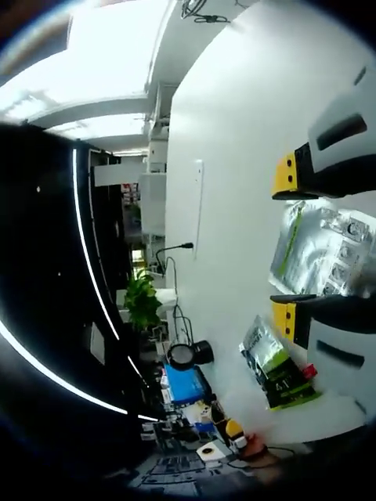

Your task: Clip sheet goods on table flip sheet goods clip sheet goods scan sheet goods put sheet goods back to table

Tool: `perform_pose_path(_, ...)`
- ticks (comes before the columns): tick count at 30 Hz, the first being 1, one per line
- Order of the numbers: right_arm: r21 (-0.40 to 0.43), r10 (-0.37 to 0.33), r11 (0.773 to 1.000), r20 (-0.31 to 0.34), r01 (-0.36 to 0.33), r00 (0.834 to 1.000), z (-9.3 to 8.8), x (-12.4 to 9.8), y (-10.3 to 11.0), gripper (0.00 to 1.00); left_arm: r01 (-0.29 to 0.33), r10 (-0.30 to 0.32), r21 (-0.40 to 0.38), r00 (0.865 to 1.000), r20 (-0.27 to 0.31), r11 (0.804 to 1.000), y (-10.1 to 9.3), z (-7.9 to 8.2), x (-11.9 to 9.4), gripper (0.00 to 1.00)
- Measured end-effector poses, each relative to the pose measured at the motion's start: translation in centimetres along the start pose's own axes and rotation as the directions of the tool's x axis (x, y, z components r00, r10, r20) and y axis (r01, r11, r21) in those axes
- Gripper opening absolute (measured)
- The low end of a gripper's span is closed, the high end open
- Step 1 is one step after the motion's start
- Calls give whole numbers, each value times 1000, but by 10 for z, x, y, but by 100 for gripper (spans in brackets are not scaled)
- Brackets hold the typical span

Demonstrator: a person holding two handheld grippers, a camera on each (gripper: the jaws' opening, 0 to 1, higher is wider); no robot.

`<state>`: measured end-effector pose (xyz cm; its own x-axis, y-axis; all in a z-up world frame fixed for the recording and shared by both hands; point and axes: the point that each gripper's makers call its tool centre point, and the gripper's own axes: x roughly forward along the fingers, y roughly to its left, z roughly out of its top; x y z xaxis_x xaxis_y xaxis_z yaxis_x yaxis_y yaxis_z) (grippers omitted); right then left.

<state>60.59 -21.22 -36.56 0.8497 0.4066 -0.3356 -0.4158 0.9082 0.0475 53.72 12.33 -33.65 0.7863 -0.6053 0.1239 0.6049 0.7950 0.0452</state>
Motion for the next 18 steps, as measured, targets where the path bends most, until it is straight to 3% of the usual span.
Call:
perform_pose_path(4,-64,13,998,-60,-17,998,-10,5,-8,42,0,0,-1,1000,-5,1000,0,-1,0,36)
perform_pose_path(8,-39,17,999,-66,-19,998,-14,11,-17,40,-8,8,-18,1000,0,1000,3,0,0,36)
perform_pose_path(12,-53,25,998,-111,-31,993,-28,21,-28,40,-10,12,-51,999,35,999,7,7,-2,36)
perform_pose_path(18,-54,21,998,-142,-29,990,-29,38,-42,34,-40,40,-68,999,0,997,18,1,8,36)
